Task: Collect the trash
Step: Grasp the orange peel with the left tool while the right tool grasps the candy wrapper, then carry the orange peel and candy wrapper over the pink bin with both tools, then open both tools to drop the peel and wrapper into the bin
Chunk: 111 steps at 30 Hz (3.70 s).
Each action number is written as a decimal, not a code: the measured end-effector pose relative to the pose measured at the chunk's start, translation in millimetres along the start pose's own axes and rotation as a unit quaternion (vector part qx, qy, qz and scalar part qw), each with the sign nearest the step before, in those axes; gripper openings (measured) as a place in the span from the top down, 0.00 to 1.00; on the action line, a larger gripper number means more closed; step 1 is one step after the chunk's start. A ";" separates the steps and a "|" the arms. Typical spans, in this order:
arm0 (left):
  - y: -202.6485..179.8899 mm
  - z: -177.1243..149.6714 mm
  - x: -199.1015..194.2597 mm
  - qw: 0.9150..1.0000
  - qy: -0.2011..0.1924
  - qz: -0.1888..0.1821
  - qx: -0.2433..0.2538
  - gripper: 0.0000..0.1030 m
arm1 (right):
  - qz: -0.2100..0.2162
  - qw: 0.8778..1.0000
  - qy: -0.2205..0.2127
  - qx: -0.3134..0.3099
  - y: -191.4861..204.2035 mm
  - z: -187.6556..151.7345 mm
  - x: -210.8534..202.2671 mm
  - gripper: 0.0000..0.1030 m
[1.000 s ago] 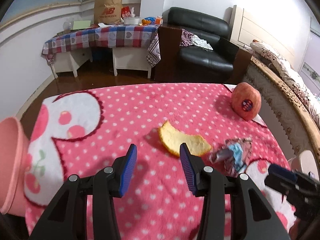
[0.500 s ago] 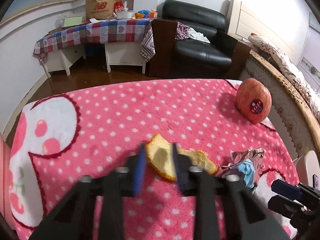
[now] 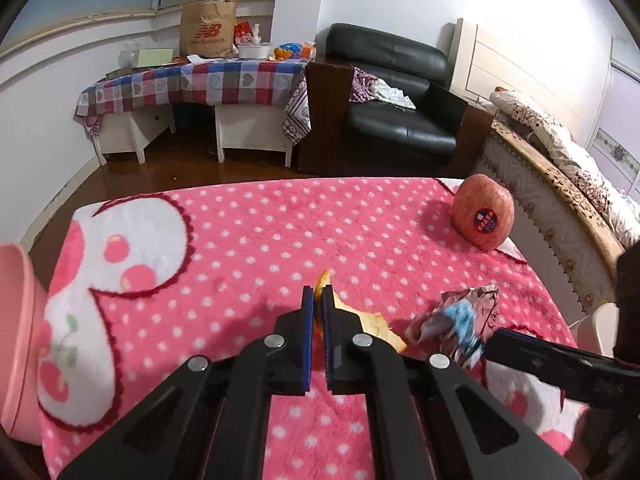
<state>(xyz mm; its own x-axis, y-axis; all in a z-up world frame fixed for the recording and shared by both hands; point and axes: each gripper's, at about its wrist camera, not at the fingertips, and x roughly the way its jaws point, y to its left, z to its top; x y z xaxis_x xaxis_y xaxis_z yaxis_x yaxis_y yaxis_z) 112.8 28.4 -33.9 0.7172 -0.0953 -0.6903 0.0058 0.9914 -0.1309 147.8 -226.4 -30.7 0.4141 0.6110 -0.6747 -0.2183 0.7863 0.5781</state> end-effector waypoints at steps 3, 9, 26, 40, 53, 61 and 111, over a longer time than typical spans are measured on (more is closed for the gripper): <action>5.1 -4.3 -12.1 1.000 -0.005 -0.003 -0.011 0.96 | -0.007 1.000 0.004 0.012 -1.3 3.1 8.9 0.61; 12.1 -13.4 -29.7 1.000 -0.009 -0.005 -0.030 0.96 | -0.008 1.000 -0.004 0.005 0.6 2.9 17.1 0.61; 27.0 -27.0 -68.2 0.998 -0.027 0.009 -0.056 0.97 | 0.002 0.998 -0.036 -0.057 31.1 -9.4 -8.6 0.73; 44.6 -28.1 -115.8 0.994 -0.071 0.036 -0.075 0.96 | 0.022 0.992 -0.038 -0.119 77.9 -21.0 -19.4 0.73; 77.8 -33.5 -152.8 0.986 -0.108 0.069 -0.106 0.96 | 0.038 0.985 -0.027 -0.167 125.4 -28.8 -8.4 0.73; 113.3 -40.9 -171.8 0.978 -0.123 0.095 -0.142 0.96 | 0.054 0.978 -0.024 -0.201 164.1 -25.8 5.2 0.73; 247.0 -102.2 -204.4 0.932 -0.114 0.265 -0.221 0.96 | 0.084 0.911 0.077 -0.397 348.1 -74.6 131.5 0.73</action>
<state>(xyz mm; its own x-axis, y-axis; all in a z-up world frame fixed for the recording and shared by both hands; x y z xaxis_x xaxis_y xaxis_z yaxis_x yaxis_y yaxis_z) -103.6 283.6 2.1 0.6670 0.4692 -0.5788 -0.6429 0.7551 -0.1287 60.3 134.4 47.5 0.2000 0.6868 -0.6988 -0.8629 0.4613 0.2064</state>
